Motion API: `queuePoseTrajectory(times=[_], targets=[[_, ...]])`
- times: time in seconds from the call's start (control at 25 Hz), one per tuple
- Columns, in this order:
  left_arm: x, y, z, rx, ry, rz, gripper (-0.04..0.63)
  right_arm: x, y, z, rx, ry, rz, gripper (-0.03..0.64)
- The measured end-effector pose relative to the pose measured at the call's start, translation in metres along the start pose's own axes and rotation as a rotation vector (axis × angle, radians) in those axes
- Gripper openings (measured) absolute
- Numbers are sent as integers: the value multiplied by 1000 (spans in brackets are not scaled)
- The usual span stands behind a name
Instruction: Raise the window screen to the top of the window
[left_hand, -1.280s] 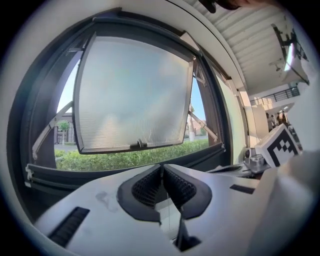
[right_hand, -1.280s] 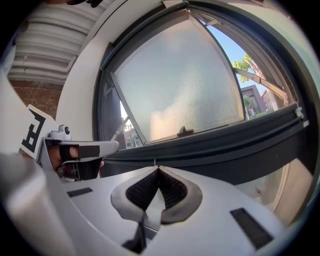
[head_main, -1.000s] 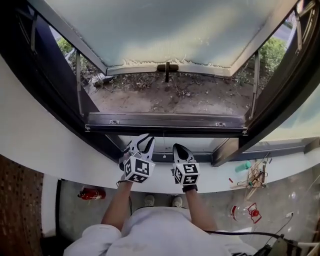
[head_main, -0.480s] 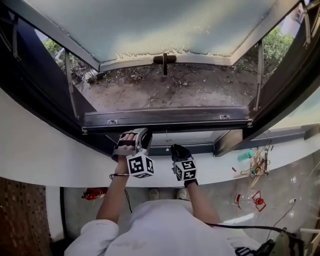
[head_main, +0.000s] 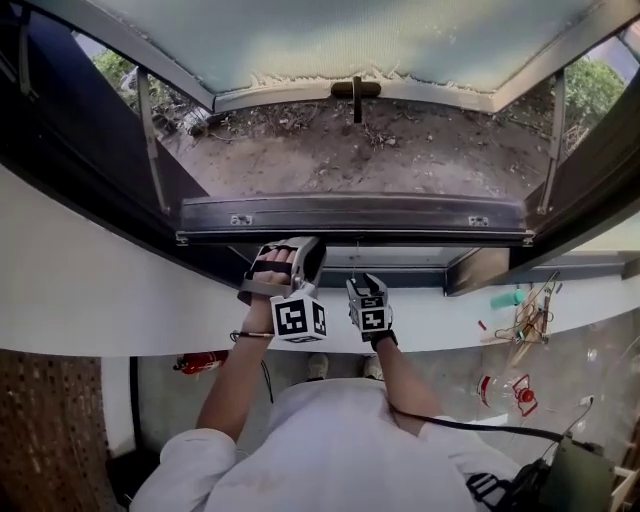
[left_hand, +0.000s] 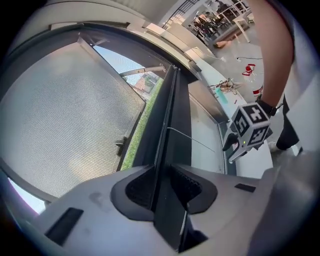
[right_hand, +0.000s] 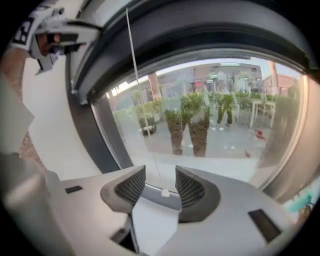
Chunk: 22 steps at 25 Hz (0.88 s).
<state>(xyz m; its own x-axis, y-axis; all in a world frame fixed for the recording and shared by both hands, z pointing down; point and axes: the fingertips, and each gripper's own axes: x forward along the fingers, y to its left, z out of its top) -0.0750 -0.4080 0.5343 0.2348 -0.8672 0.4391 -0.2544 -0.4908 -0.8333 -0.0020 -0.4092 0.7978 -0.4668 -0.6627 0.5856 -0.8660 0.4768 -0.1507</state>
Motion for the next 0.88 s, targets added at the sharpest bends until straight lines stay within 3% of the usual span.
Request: queuePoseTrajectory(times=[0.12,0.24,0.44,0.6,0.72,0.88], targets=[[1,0,1,-23,-1,15,89,17,-12,-10,42,59,-45,169],[1,0,0,-38,19,21,89,31,-3,-11,-20,92,-28,169],[0,-1,-1,-56,10,24,89,49,-6,-27,-30,161,-59,160],[0,0,-1,-73,14,31,89,56,-11,-35,-24,197,-68,7],[-1,1,-3,-82,10,41,89,49,-12,-39,39,184,-66,6],[-2,3,-1,-140,-14,72,87,33,-15,-54,-3,184,-70,5]])
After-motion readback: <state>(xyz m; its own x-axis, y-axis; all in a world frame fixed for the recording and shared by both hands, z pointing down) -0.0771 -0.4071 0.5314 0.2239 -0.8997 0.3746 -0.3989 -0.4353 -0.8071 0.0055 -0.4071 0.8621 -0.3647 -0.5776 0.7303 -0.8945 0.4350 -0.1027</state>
